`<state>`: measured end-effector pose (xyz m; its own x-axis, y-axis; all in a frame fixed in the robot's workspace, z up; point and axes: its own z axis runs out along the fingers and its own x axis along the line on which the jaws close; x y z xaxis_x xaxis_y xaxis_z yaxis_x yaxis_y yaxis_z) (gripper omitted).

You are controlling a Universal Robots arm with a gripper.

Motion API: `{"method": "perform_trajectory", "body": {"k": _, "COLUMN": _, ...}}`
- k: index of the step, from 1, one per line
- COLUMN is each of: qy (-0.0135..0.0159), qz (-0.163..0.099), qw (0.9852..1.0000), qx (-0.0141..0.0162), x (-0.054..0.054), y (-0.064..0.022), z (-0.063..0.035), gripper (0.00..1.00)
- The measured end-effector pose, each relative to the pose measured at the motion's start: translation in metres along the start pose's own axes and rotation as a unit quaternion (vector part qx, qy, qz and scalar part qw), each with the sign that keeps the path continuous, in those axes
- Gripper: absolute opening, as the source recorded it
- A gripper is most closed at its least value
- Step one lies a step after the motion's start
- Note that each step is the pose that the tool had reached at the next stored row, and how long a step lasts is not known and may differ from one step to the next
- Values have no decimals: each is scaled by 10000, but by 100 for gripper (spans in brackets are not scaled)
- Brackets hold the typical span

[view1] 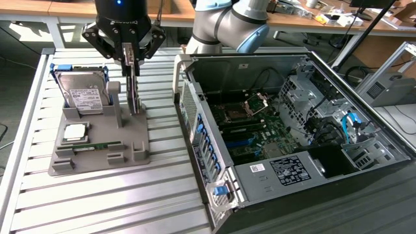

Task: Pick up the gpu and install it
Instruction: 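Pick up the gpu and move the gpu toward the slot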

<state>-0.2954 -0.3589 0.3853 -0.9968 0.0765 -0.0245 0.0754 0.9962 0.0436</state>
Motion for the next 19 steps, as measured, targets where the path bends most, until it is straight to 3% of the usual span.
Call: {"method": "perform_trajectory", "body": {"k": 19, "qy": 0, "qz": 0, "qw": 10000, "qx": 0, "x": -3, "y": 6, "z": -143, "gripper": 27}}
